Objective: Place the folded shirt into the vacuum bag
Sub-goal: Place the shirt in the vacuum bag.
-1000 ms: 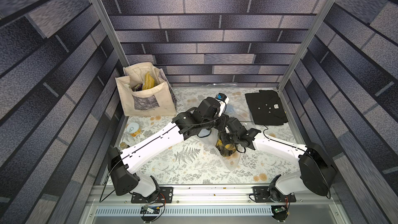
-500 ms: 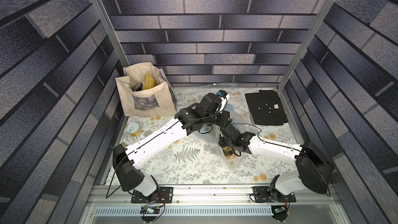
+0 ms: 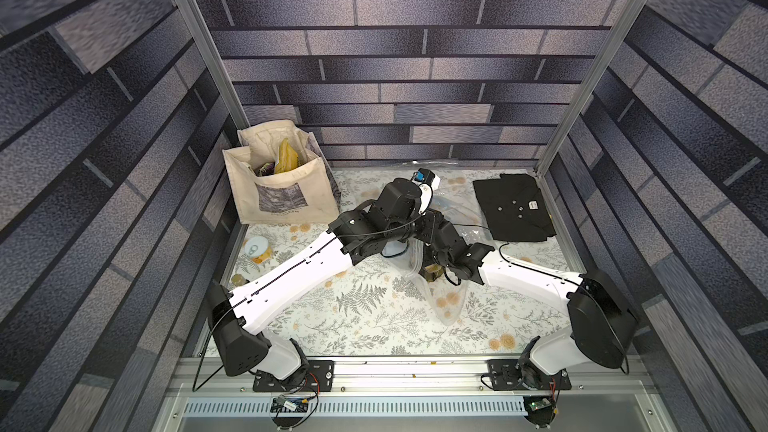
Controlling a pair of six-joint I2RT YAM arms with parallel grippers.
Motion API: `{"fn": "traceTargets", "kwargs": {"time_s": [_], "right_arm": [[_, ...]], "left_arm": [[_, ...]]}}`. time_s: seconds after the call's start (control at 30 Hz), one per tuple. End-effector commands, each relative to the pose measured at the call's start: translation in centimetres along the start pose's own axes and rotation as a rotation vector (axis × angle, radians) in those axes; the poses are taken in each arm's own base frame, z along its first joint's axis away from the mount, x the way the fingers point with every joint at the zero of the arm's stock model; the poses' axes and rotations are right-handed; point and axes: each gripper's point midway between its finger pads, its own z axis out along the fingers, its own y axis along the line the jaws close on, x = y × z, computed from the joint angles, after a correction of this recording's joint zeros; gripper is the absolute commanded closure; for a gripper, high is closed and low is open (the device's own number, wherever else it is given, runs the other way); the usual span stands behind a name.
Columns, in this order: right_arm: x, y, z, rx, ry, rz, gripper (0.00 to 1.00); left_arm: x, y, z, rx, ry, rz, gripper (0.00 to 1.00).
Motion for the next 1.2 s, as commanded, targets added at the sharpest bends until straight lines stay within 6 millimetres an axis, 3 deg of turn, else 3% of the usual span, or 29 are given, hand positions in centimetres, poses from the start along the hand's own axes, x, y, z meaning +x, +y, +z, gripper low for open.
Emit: {"fn": "traceTargets", "kwargs": {"time_s": [0.0,0.1,0.3,0.4,0.47,0.63,0.77,0.93,1.17], "right_arm": [[-2.7,0.5,1.3,-0.036,-0.107,0.073,0.96],[-2.6,1.4,1.7,-0.084,-0.104,0.072,0.99],[-6.6,3.7,-1.5,-0.201,-0.177,0.082,1.0],[-7.8,4.2,-2.0,-0.221,-0.199,0.085,1.0],[-7.6,4.3,-1.1,-0.22,-0.182,0.086,1.0],[-3.6,3.7,3.0,-0.199,-0.086,0.127,0.99],[-1.7,2.2,4.0,-0.154,-0.034,0.154,0.77],[-2.0,1.1,2.5,-0.132,0.021,0.151,0.56],[-1.5,1.3,-0.2,-0.161,0.09,0.132,0.23]], "left_arm": [[2.7,-1.7,-0.2,0.069,0.094,-0.011,0.96],[2.7,-1.7,-0.1,0.069,0.097,-0.012,0.96],[2.8,-1.8,0.0,0.071,0.1,-0.014,0.96],[2.8,-2.0,0.1,0.082,0.104,-0.018,0.96],[2.7,-2.1,0.2,0.085,0.102,-0.017,0.96],[2.7,-1.8,-0.1,0.073,0.103,-0.013,0.96],[3.0,-1.3,-0.1,0.064,0.11,-0.016,0.96],[3.1,-1.1,0.0,0.061,0.112,-0.014,0.96],[3.2,-0.5,-0.2,0.047,0.112,-0.021,0.96]]}}
